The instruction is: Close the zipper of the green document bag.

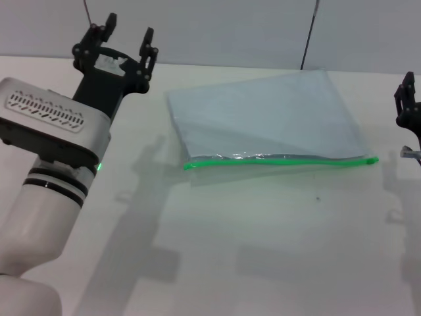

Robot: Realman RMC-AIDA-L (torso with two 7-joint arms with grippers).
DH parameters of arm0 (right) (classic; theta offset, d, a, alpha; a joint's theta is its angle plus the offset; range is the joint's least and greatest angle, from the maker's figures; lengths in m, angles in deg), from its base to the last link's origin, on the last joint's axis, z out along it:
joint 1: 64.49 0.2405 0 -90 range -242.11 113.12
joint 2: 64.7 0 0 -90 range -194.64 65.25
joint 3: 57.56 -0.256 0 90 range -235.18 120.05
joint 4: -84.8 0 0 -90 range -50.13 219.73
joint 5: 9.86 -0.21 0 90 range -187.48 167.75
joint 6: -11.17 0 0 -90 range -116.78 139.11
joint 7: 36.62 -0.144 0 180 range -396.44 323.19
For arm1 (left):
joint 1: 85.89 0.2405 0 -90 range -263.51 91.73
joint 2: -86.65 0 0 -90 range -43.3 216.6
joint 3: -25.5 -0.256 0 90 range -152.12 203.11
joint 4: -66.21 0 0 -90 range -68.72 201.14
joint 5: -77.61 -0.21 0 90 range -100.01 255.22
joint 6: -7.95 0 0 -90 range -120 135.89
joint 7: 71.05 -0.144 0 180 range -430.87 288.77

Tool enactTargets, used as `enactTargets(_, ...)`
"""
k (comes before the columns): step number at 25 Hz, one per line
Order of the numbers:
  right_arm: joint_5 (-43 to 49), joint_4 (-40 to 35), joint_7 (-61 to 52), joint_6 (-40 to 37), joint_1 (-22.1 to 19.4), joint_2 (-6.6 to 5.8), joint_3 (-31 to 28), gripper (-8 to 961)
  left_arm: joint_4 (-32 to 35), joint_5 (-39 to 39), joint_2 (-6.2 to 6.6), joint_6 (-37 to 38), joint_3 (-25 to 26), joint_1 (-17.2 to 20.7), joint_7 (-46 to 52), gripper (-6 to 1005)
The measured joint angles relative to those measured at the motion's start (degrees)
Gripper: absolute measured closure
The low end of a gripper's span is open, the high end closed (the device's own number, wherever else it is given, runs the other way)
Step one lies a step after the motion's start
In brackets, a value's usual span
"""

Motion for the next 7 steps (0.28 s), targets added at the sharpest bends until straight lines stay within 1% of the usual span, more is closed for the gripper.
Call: enactTargets(7, 0.0, 0.8, 0.0, -0.3, 0.8, 0.07, 0.2, 314, -2.5, 0.0, -0.08, 0.1, -1.0, -2.2, 0.1, 443)
